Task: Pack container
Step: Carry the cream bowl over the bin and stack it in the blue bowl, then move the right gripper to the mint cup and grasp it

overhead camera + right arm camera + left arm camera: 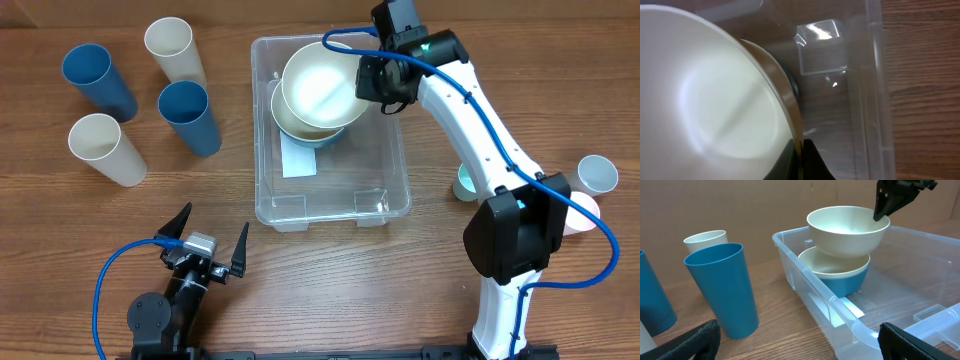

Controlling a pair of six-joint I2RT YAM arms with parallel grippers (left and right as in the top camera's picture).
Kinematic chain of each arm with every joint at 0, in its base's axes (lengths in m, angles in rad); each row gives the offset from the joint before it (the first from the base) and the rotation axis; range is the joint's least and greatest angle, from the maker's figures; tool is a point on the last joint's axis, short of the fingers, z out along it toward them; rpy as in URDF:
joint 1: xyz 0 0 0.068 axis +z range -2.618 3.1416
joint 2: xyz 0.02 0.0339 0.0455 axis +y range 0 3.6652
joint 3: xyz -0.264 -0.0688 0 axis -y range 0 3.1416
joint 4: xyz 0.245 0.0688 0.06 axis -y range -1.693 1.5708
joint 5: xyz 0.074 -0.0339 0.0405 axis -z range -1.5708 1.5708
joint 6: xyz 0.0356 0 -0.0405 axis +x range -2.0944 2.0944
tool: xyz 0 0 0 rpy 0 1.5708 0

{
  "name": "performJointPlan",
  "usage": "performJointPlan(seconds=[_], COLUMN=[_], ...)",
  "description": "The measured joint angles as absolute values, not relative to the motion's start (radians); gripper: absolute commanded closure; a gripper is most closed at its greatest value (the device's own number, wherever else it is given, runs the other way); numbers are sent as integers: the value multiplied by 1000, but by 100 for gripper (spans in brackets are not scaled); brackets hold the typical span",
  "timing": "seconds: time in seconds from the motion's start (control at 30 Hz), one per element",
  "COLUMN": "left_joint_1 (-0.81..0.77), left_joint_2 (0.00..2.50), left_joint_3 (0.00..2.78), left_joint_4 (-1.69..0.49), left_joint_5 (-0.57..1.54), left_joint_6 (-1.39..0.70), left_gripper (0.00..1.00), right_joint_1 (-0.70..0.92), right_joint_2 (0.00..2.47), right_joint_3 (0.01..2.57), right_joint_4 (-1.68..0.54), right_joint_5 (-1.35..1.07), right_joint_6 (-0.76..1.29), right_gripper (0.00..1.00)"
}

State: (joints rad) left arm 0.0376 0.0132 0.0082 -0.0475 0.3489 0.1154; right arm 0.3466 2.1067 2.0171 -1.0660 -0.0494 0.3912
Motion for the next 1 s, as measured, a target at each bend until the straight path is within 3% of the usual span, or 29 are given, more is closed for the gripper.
performJointPlan(seconds=[0.4,0.43,0.5,0.77,0.93,1.0], left_joint_1=[38,38,38,38,38,38], left_joint_2=[13,13,13,13,13,13], left_joint_3=[8,8,8,8,8,8], left_joint_4=[-47,-47,-47,-47,-47,-47], left_joint_5=[349,349,349,349,349,349], left_joint_6=[115,115,115,115,115,115], left_gripper=[0,0,0,0,0,0], right_joint_1=[406,406,406,406,372,303], right_joint_2=[2111,2112,2114,2117,2118,2104], right_joint_3=[2016,2016,2016,2041,2292,2379], right_joint_4=[-1037,-1041,-1042,-1127,-1367,-1442], right_joint_5=[-63,-63,-63,-64,-73,-73], right_joint_6=[392,392,393,384,370,373], right_gripper=[95,80,28,30,28,21])
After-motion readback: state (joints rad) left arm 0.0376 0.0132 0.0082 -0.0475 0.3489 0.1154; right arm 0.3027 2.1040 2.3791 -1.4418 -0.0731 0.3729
